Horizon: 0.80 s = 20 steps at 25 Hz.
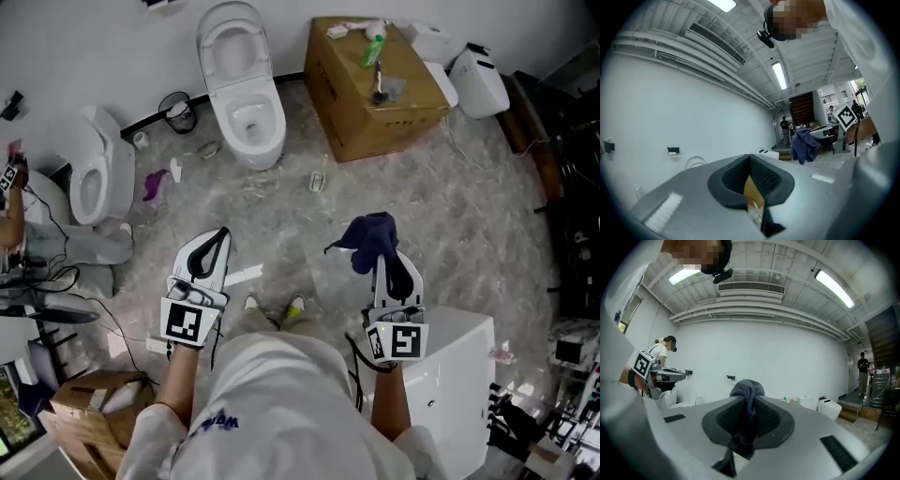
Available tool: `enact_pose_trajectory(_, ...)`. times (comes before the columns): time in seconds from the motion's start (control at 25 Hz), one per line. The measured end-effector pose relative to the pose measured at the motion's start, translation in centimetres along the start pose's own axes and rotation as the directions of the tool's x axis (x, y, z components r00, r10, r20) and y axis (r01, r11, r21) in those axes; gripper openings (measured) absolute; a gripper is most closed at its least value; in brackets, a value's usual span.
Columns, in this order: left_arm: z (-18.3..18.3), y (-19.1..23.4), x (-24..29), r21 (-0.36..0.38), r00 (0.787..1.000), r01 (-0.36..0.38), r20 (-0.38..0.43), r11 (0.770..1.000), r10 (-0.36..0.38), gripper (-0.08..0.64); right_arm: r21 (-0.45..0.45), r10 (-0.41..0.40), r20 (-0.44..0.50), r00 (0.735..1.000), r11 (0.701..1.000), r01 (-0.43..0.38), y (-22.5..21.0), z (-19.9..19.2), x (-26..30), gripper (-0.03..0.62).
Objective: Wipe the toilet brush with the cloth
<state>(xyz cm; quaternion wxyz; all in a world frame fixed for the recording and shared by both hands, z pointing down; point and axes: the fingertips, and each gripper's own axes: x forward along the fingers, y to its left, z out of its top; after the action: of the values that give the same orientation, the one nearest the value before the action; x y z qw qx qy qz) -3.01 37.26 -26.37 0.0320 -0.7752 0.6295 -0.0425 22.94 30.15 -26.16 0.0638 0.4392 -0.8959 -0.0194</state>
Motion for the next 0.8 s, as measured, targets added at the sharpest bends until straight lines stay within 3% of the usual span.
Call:
enact_pose_trajectory(0.16,0.1,-1.5,1.1,0.033,0.999,-0.017,-0.033,0.999,0.018,-0.002,0.012,0.033,-0.027,0.999,0.999,-0.032,-3.1,-1.5,0.1,0.049)
enact_pose_trajectory(0.4,-1.2,-2.6,2.5,0.007,0.996,-0.055,-0.064,0.998,0.055,-0.002,0.021,0.044,-0.055,0.998,0.999,-0.043,-6.1,-3.6,2.2,0.049)
enact_pose_trajectory(0.6,-2.3,-0.7,4.7,0.031,0.997,-0.033,-0.07,0.999,0.035,-0.002,0.074,0.032,-0.07,0.997,0.997,-0.027,-6.6,-5.1,5.2,0.049)
enact_pose_trajectory(0.8,-3.5,2.9,8.8,0.022,0.997,0.015,-0.078,1.0,-0.014,-0.002,0.054,-0.016,-0.095,0.995,0.998,0.022,-6.6,-5.8,9.4,0.049)
